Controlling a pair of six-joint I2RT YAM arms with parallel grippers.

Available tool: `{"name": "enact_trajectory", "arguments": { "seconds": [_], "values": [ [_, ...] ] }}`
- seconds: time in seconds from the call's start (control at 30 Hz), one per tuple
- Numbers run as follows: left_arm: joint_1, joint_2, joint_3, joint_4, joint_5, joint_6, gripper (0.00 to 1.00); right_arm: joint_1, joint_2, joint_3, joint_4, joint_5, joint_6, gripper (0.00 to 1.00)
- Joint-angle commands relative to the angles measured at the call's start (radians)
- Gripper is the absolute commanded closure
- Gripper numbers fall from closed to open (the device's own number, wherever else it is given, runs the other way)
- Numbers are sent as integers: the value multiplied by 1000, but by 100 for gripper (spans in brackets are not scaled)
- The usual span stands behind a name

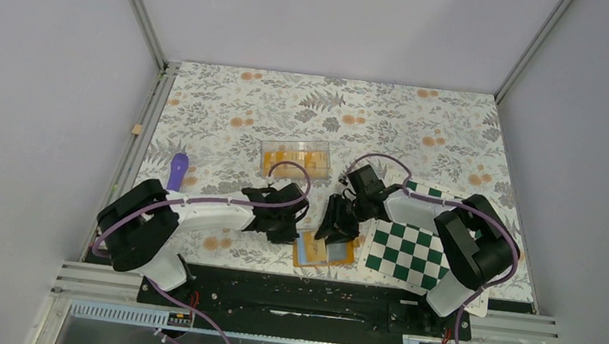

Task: Put the credit cards into the card holder
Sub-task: Insert the credit card into the card holder.

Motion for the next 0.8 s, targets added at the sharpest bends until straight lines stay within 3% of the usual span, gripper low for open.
{"name": "enact_trajectory", "arguments": {
  "seconds": [0.0,0.23,0.3,0.4,0.6,0.77],
  "values": [
    [-15,68,-82,-271,-29,26,89,14,-51,8,-72,43,-50,53],
    [-48,86,-58,-269,-6,24,85,22,-56,14,-129,53,-86,53],
    [-60,98,-49,-269,-3,22,87,33,-51,17,-127,48,-83,56],
    [-73,125,-34,-268,0,21,100,51,-28,18,-93,24,-58,65],
    [-81,148,-18,-270,-6,23,100,107,-2,46,-57,10,-16,76],
    [-82,147,-12,-273,-6,24,100,123,0,49,-49,21,6,76]
  ]
}}
